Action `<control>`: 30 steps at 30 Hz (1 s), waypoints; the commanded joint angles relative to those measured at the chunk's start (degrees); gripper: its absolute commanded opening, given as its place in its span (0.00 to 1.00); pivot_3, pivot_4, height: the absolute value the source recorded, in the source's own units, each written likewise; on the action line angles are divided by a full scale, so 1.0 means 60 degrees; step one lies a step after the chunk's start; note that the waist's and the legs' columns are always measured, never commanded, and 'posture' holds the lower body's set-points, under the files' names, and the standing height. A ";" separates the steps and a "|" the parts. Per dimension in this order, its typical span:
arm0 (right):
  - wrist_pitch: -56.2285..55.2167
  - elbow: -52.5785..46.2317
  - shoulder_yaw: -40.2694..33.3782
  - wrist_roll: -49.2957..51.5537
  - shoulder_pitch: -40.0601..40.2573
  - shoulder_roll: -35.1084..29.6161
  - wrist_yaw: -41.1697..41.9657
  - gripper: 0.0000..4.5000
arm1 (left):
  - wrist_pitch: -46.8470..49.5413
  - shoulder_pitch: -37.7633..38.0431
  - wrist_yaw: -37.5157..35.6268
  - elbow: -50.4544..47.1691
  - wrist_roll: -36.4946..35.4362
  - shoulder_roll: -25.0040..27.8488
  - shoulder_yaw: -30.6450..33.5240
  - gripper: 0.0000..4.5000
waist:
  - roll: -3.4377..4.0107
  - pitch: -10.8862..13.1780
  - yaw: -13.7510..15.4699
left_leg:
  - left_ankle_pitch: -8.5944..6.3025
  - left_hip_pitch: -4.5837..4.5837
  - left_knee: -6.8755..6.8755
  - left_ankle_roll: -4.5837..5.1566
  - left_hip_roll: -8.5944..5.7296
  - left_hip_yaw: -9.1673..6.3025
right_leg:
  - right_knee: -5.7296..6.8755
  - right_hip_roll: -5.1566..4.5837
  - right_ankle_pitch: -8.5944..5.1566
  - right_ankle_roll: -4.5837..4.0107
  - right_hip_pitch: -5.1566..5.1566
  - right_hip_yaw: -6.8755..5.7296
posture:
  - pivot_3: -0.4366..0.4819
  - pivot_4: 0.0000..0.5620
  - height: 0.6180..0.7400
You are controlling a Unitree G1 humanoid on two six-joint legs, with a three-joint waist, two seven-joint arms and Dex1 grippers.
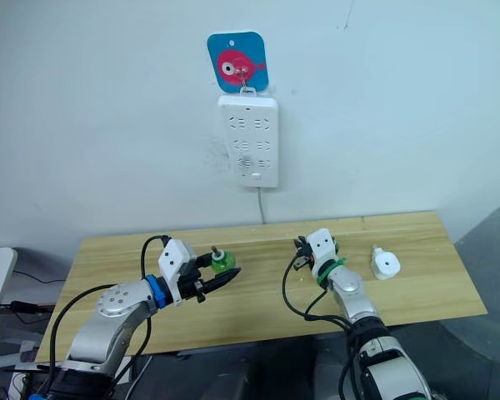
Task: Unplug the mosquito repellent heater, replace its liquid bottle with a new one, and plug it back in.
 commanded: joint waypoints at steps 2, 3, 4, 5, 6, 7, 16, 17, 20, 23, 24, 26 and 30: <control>-0.0623 0.0588 -0.0257 -0.0020 -0.0334 0.0150 -0.0058 0.03 | 0.0208 0.0036 0.0050 -0.0605 -0.0282 0.0182 0.0268 0.50 | 0.0000 0.0041 0.0003 | 0.0001 -0.0001 -0.0001 -0.0002 0.0002 -0.0001 | -0.0001 0.0000 0.0000 0.0000 -0.0001 -0.0002 | 0.65 0.50 1.00; -0.0690 0.0661 -0.0275 -0.0011 -0.0362 0.0156 -0.0010 0.03 | 0.0229 0.0010 0.0059 -0.0596 -0.0283 0.0188 0.0263 0.50 | -0.0001 0.0045 0.0003 | 0.0001 -0.0001 -0.0001 -0.0002 0.0002 -0.0001 | -0.0002 0.0000 0.0000 0.0000 -0.0001 -0.0002 | 0.65 0.50 1.00; -0.0729 0.0680 -0.0294 0.0020 -0.0378 0.0155 0.0065 0.11 | 0.0245 -0.0046 0.0074 -0.0563 -0.0276 0.0177 0.0248 0.50 | 0.0000 0.0045 0.0003 | 0.0001 -0.0002 -0.0001 -0.0003 0.0002 0.0000 | -0.0004 0.0000 0.0000 0.0000 0.0000 -0.0002 | 0.64 0.49 1.00; -0.0737 0.0674 -0.0315 0.0070 -0.0389 0.0156 0.0160 0.19 | 0.0245 -0.0106 0.0088 -0.0518 -0.0264 0.0158 0.0225 0.50 | 0.0000 0.0045 0.0002 | 0.0001 -0.0001 -0.0001 -0.0003 0.0002 0.0001 | -0.0004 0.0000 0.0000 0.0000 0.0000 0.0000 | 0.64 0.49 1.00; -0.0742 0.0629 -0.0335 0.0107 -0.0383 0.0155 0.0223 0.24 | 0.0234 -0.0158 0.0102 -0.0474 -0.0255 0.0138 0.0203 0.50 | 0.0001 0.0046 0.0002 | 0.0001 -0.0001 -0.0001 -0.0003 0.0002 0.0001 | -0.0004 0.0000 0.0000 0.0000 0.0001 -0.0001 | 0.64 0.49 1.00; -0.0743 0.0563 -0.0353 0.0136 -0.0376 0.0145 0.0305 0.33 | 0.0211 -0.0217 0.0117 -0.0412 -0.0238 0.0102 0.0172 0.50 | 0.0002 0.0047 0.0002 | 0.0001 -0.0001 -0.0001 -0.0002 0.0002 0.0000 | -0.0004 0.0000 0.0000 0.0000 0.0001 -0.0002 | 0.63 0.48 1.00; 0.0714 -0.3633 0.0211 0.0571 0.0851 -0.0677 0.2197 0.48 | -0.0495 -0.0801 -0.0067 0.0581 -0.0019 -0.0333 -0.0206 0.50 | -0.0001 0.0044 -0.0010 | 0.0019 -0.0006 -0.0002 -0.0036 0.0002 -0.0001 | -0.0014 0.0000 0.0000 0.0001 0.0000 -0.0005 | 0.56 0.41 1.00; 0.1435 -0.4591 0.0305 0.0887 0.1074 -0.0868 0.2628 0.48 | -0.0590 -0.0872 -0.0153 0.0688 0.0000 -0.0357 -0.0270 0.50 | 0.0000 0.0044 -0.0010 | 0.0020 -0.0009 -0.0001 -0.0037 0.0003 -0.0002 | -0.0014 0.0000 0.0000 0.0001 -0.0001 -0.0006 | 0.55 0.40 1.00; 0.5304 -0.8461 0.1047 0.2832 0.1480 -0.2453 0.4921 0.48 | -0.0977 -0.1216 -0.0829 0.1101 0.0081 -0.0236 -0.0622 0.50 | 0.0004 0.0044 -0.0013 | 0.0021 -0.0030 0.0009 -0.0039 0.0003 -0.0003 | -0.0015 -0.0001 0.0000 0.0001 -0.0012 -0.0007 | 0.53 0.37 1.00; 0.7307 -0.9976 0.1313 0.3804 0.1213 -0.3309 0.5691 0.48 | -0.1188 -0.1568 -0.1441 0.1311 0.0057 -0.0130 -0.0893 0.50 | -0.0016 0.0025 -0.0022 | 0.0021 -0.0054 0.0022 -0.0039 0.0002 -0.0016 | -0.0021 -0.0004 0.0002 0.0003 -0.0019 -0.0022 | 0.51 0.34 1.00; 0.7550 -1.0065 0.1338 0.3847 0.1079 -0.3324 0.5648 0.48 | -0.1195 -0.1672 -0.1600 0.1306 0.0019 -0.0119 -0.0965 0.50 | -0.0024 0.0012 -0.0035 | 0.0021 -0.0050 0.0018 -0.0039 0.0007 -0.0021 | -0.0021 -0.0001 0.0002 0.0003 -0.0015 -0.0028 | 0.51 0.34 1.00; 0.7949 -1.0158 0.1404 0.3916 0.0848 -0.3265 0.5613 0.48 | -0.1181 -0.1857 -0.1912 0.1242 -0.0036 -0.0075 -0.1109 0.50 | -0.0025 0.0010 -0.0038 | 0.0023 -0.0047 0.0010 -0.0042 0.0017 -0.0031 | -0.0021 0.0003 0.0002 0.0002 -0.0016 -0.0044 | 0.51 0.32 1.00; 0.8227 -1.0083 0.1634 0.3825 0.0507 -0.2886 0.5523 0.48 | -0.1047 -0.2309 -0.2376 0.1117 -0.0067 -0.0034 -0.1363 0.50 | -0.0024 0.0008 -0.0015 | 0.0026 -0.0070 0.0014 -0.0048 0.0009 -0.0035 | -0.0026 -0.0005 0.0003 0.0001 -0.0029 -0.0051 | 0.50 0.31 1.00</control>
